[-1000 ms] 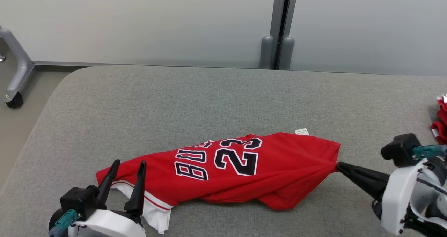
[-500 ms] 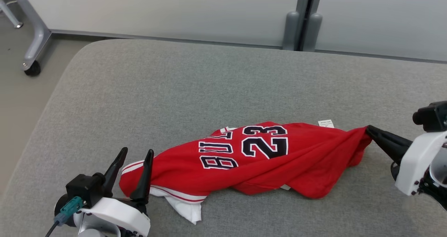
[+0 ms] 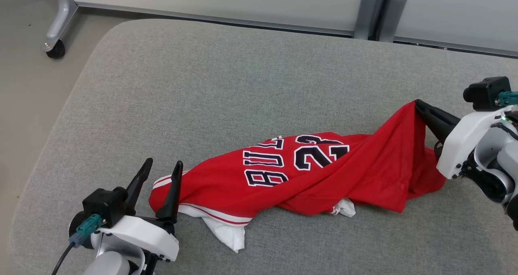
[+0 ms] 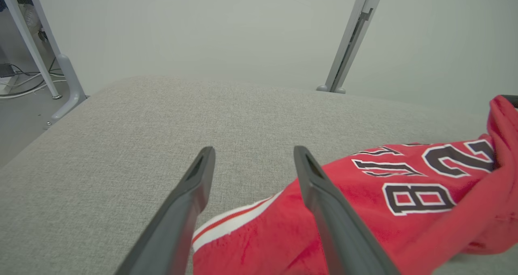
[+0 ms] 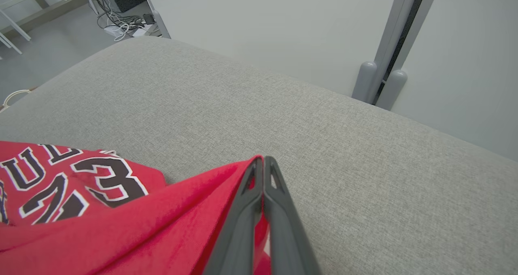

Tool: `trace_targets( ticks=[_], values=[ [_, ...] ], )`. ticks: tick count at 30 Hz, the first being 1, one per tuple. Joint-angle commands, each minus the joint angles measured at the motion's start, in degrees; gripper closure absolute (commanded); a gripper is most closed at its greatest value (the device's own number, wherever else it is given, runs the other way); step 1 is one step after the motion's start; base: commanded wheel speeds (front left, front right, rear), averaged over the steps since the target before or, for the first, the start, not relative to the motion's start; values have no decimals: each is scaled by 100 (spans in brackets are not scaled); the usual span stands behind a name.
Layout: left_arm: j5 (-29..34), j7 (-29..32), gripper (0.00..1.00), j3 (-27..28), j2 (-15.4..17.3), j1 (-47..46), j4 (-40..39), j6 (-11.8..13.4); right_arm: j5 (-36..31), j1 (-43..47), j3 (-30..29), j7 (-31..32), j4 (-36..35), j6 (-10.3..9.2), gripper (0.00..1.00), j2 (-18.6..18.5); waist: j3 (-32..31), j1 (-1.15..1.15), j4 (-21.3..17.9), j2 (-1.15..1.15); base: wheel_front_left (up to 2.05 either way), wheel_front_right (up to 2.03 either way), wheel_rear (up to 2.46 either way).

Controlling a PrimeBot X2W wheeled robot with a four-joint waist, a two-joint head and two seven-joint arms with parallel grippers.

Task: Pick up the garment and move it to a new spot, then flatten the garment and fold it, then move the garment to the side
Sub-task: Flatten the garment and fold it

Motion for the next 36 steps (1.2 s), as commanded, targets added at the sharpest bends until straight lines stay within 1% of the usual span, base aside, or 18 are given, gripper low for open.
trace_targets(
  ticks=[1, 2, 3, 4, 7, 9, 13, 15, 17, 21, 24, 25, 27, 29, 32, 36],
  values=[
    [49, -14, 0, 10, 7, -83, 35, -33, 93, -73, 104, -113, 128, -1, 100, 40, -48, 0, -24, 0, 0, 0, 0],
    [49, -16, 0, 4, 11, -68, 67, -40, 197, -89, 180, -195, 225, -1, 79, 107, -91, 0, -41, 0, 0, 0, 0],
    [49, -18, 0, 8, 18, -58, 90, -45, 288, -121, 267, -285, 276, -1, 10, 160, -139, 0, -69, 0, 0, 0, 0],
    [45, -21, 0, 16, 25, -41, 111, -43, 386, -145, 344, -369, 306, -1, 0, 197, -195, 0, -106, 0, 0, 0, 0],
    [36, -25, 0, 14, 46, 54, 142, -28, 561, -147, 596, -667, 309, -1, 0, 197, -380, 0, -249, 0, 0, 0, 0],
    [10, -20, 0, 10, 64, 132, 155, 2, 653, -136, 664, -1011, 370, -1, 0, 100, -589, 0, -396, 0, 0, 0, 0],
    [-44, -13, 0, 40, 90, 279, 121, 77, 854, 180, 253, -1217, 136, 1, 0, 46, -838, 0, -587, 0, 0, 0, 0],
    [-54, -16, 0, 58, 106, 345, 66, 116, 778, 389, -157, -1223, -100, 1, 0, -5, -898, 0, -678, 0, 0, 0, 0],
    [-59, -19, 0, 75, 127, 413, 10, 162, 702, 801, -616, -1223, -310, 0, 0, 1, -935, 0, -737, 0, 0, 0, 0],
    [-72, -22, 0, 82, 145, 498, -77, 202, 740, 1794, -1525, -1223, -687, 1, 0, 238, -981, 0, -782, 0, 0, 0, 0],
    [-73, -23, 0, 81, 146, 571, -103, 212, 695, 2529, -1866, -1223, -985, 1, 0, 473, -1014, 0, -807, 0, 0, 0, 0],
    [-73, -23, 0, 81, 146, 571, -103, 212, 695, 2529, -1866, -1223, -985, 1, 0, 473, -1014, 0, -807, 0, 0, 0, 0],
    [-90, -25, 0, 95, 154, 592, -125, 236, 680, 2896, -1942, -1223, -1116, 1, 0, 629, -1032, 0, -824, 0, 0, 0, 0],
    [-92, -26, 0, 89, 163, 642, -134, 255, 728, 3149, -1861, -1221, -1197, 1, 0, 794, -1050, 0, -831, 0, 0, 0, 0],
    [-83, -7, 0, 64, 166, 643, -156, 276, 833, 3314, -1665, -936, -1126, 1, 0, 966, -1067, 0, -823, 0, 0, 0, 0],
    [-69, 29, 0, 24, 158, 571, -171, 263, 975, 3220, -1480, -610, -1003, 1, 0, 1152, -1075, 0, -760, 0, 0, 0, 0]
  ],
)
